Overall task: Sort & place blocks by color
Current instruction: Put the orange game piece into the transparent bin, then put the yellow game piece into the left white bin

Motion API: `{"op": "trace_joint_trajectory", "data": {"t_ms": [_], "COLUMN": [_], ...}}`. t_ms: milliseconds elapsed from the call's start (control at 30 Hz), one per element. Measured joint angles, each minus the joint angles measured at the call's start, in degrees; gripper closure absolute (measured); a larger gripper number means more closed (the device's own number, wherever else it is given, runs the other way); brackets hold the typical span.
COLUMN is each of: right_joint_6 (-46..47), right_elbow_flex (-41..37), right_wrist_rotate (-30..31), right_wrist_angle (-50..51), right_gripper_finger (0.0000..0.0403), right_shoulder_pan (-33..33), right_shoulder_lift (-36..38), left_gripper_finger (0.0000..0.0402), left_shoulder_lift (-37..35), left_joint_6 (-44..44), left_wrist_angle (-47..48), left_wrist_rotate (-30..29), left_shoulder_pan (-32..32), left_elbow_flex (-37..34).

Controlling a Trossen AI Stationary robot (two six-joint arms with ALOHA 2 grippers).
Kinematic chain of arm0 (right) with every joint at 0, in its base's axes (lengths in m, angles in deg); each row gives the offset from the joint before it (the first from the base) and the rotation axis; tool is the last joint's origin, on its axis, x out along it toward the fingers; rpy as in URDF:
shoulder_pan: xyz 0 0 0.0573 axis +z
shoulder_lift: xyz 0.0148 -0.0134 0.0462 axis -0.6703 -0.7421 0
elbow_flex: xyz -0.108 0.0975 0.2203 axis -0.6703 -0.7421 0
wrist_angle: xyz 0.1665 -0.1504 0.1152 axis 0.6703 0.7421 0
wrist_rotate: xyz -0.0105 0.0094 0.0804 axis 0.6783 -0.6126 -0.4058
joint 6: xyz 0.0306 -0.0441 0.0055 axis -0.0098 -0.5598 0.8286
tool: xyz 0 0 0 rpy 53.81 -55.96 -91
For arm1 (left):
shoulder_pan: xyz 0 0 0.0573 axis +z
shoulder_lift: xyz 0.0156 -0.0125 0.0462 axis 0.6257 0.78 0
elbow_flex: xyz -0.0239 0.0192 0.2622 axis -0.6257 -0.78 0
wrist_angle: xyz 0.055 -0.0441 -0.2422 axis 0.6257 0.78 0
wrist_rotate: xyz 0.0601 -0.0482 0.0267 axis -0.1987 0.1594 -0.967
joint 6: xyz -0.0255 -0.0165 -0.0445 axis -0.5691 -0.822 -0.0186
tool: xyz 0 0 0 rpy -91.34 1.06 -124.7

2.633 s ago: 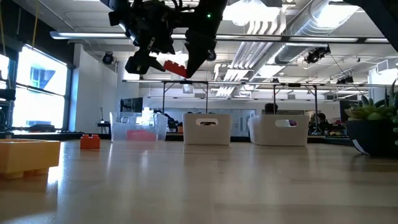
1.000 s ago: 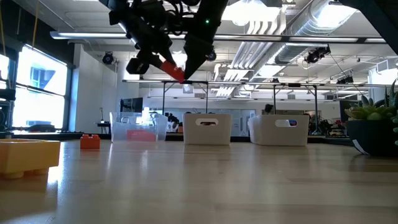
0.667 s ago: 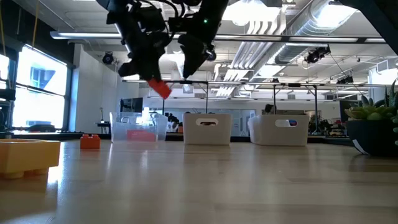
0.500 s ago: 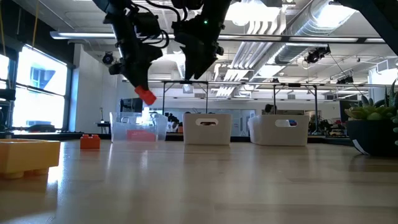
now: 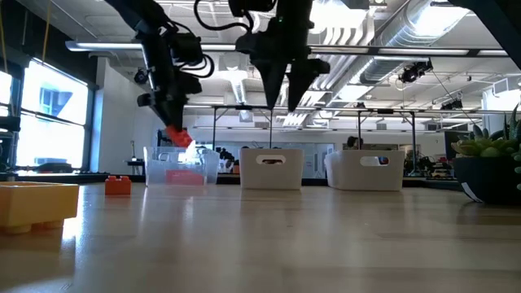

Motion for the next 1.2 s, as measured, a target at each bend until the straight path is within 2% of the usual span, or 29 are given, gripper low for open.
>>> {"op": "trace_joint_trajectory", "data": {"t_ms": [233, 500, 600, 1000, 1200], "right_joint_6": [10.4, 27.2, 32.5, 44.5, 50.7], "right_elbow_flex": [-1.1, -1.2, -1.2, -2.1, -9.3], "right_wrist_rotate": [3.2, 3.3, 3.0, 5.8, 0.8], "right_wrist_angle": [3.7, 14.3, 14.6, 14.5, 14.6], "right_gripper_finger": [0.0176, 0.0176, 0.0176, 0.0176, 0.0176], "right_shoulder_pan": [6.0, 12.8, 15.7, 25.4, 28.9], "right_shoulder_lift": [0.0, -0.3, -0.3, -0.3, 1.2], "left_gripper_finger": [0.0290, 0.0256, 0.0248, 0.0243, 0.0244], "left_shoulder_lift": [1.5, 1.7, 1.7, 1.7, 1.7], "left_joint_6": [3.3, 4.9, 4.9, 4.5, 2.2], "left_wrist_angle": [-2.8, -5.1, -5.4, -5.3, -5.2], "left_wrist_rotate": [1.2, 0.0, -1.2, -1.8, -1.8], "left_shoulder_pan": [0.1, 0.1, 0.0, 0.0, 0.0], "left_elbow_flex": [0.0, 0.0, 0.0, 0.0, 0.0]}}
